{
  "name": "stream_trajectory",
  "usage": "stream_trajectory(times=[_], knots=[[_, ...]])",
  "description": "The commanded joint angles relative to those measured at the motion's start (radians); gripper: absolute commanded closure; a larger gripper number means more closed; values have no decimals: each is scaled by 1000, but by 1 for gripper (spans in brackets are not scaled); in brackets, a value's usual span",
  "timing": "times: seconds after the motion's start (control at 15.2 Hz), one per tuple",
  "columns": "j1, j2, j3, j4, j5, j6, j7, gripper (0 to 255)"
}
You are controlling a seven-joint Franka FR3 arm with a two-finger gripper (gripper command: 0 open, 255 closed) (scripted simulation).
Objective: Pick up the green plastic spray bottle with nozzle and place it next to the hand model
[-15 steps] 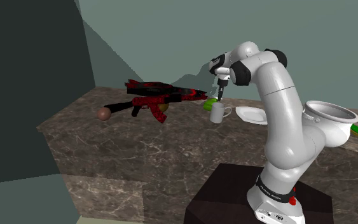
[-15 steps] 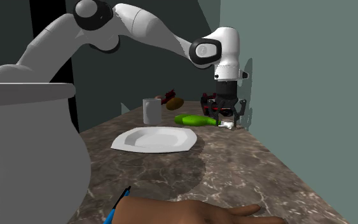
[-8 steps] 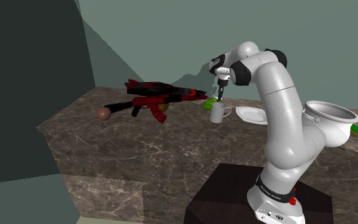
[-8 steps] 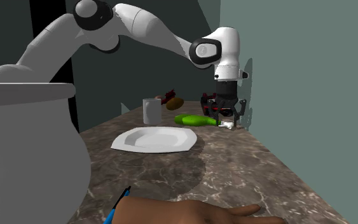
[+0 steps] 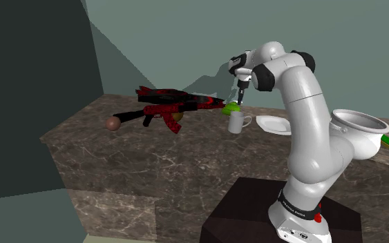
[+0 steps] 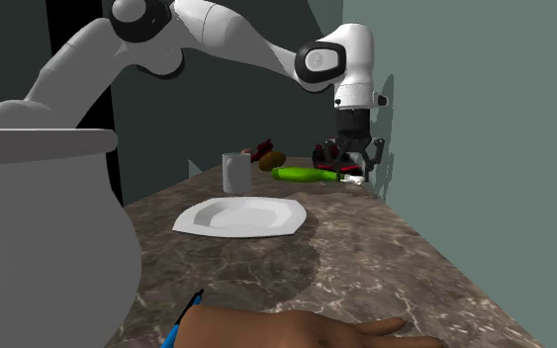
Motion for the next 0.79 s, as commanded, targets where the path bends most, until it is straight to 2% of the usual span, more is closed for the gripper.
stream_trajectory(times=[0.0,0.73], knots=[[0,-8,-4,12,-5,-20,3,255],[-15,-35,-17,123,-26,-149,22,255]])
